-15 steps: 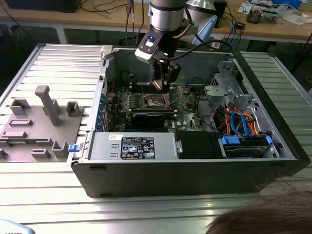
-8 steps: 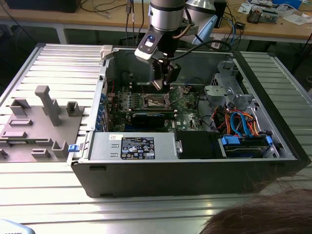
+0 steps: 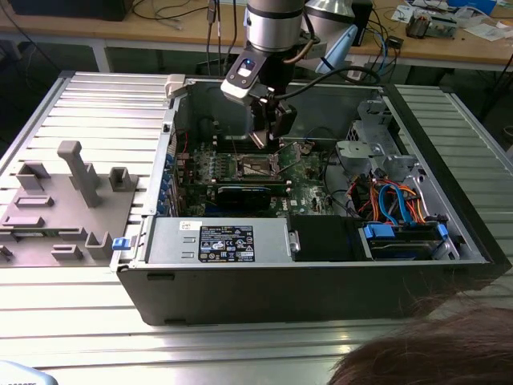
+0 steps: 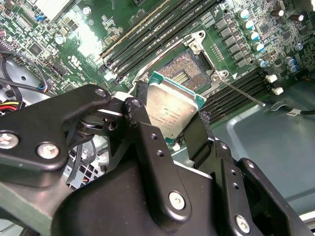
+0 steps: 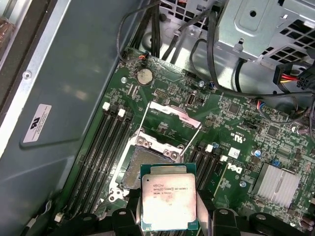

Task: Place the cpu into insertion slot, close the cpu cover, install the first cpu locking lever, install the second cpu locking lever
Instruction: 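Place the cpu into insertion slot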

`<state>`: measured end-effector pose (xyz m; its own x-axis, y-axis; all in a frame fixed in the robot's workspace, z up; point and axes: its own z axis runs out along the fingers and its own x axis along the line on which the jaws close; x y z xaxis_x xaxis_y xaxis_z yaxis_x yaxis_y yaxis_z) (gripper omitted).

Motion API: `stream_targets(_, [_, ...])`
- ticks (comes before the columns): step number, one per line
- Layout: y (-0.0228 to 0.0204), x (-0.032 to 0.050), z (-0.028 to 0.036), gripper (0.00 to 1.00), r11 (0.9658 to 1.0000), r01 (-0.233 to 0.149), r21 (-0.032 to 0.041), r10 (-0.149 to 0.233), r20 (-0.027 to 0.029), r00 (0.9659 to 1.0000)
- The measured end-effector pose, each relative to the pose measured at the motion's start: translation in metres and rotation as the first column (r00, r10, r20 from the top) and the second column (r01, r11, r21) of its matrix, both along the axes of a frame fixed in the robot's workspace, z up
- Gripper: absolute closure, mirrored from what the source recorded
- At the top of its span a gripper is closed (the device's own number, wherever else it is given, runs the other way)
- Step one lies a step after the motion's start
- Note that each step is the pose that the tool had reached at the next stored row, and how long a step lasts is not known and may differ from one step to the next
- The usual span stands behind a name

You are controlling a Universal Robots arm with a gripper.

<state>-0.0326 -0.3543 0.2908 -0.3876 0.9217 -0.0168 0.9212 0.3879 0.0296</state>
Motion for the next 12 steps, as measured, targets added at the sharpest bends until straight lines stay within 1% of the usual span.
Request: stream_targets(12, [0.0000, 0.0000, -0.0005, 0.46, 0.9998, 0.018, 0.0000, -0.018, 0.0000, 0.9998])
